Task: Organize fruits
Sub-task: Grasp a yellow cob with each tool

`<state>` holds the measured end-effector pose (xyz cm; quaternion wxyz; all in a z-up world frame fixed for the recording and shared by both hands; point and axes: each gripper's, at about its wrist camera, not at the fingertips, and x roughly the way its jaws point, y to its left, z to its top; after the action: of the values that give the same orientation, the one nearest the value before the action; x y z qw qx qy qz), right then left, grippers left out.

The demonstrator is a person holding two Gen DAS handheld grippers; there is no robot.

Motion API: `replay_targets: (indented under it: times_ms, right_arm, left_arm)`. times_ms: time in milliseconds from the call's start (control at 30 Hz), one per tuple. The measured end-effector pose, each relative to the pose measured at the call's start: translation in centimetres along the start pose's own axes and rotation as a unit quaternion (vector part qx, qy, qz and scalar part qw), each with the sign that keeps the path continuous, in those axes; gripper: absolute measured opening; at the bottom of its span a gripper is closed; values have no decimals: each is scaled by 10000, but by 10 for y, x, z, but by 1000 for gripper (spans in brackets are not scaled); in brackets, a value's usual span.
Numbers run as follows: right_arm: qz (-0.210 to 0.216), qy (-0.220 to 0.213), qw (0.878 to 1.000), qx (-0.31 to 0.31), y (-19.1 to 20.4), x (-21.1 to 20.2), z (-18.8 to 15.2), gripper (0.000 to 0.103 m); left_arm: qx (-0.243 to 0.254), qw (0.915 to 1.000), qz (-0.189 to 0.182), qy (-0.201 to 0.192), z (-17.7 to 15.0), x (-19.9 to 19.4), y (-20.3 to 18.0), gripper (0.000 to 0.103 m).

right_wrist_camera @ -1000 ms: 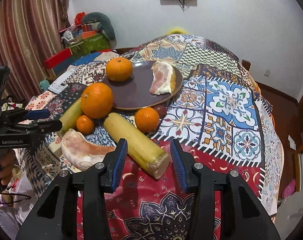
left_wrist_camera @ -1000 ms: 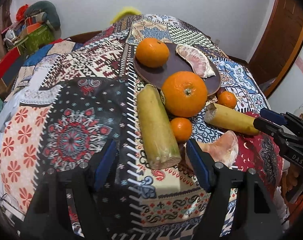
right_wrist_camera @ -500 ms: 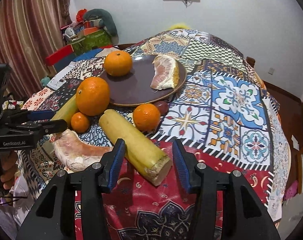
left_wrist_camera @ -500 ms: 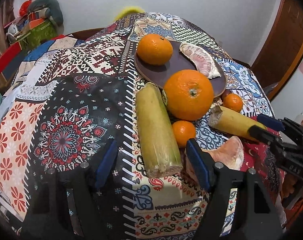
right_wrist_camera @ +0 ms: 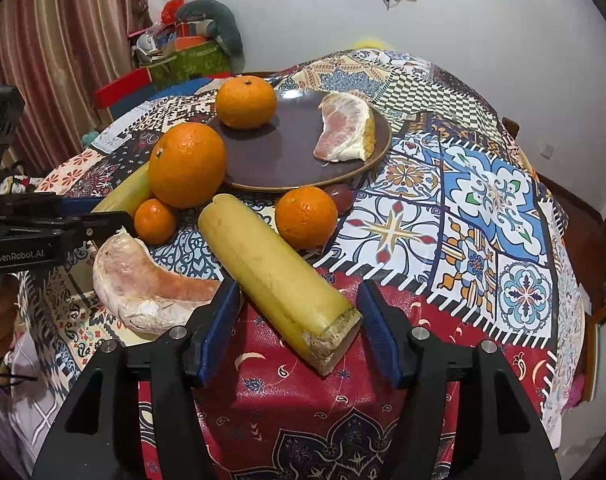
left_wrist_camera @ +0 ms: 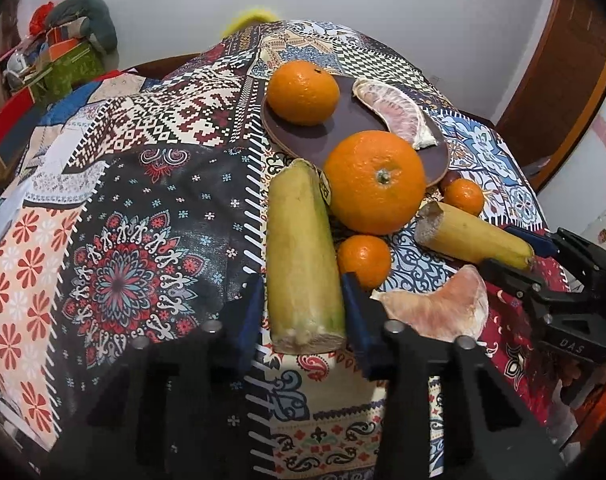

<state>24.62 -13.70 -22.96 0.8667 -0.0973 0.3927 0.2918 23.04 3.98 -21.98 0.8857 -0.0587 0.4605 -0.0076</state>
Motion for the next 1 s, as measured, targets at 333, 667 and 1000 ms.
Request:
replay_targets:
  times_ms: [333,667,1000]
  right_arm:
    - [304,33,9993,207,-1,-17,-14,37]
    - [371,182,9988,256,-1,-9,-6,40]
    - [280,1,9983,510,1,-35,-26,34]
  left_arm:
    - [-233,9996,-105,108,-7,-4,20,42]
    - [121,9997,177,80,0,5,8,40]
    - [-52,9997,32,215,-29,-27,18,38]
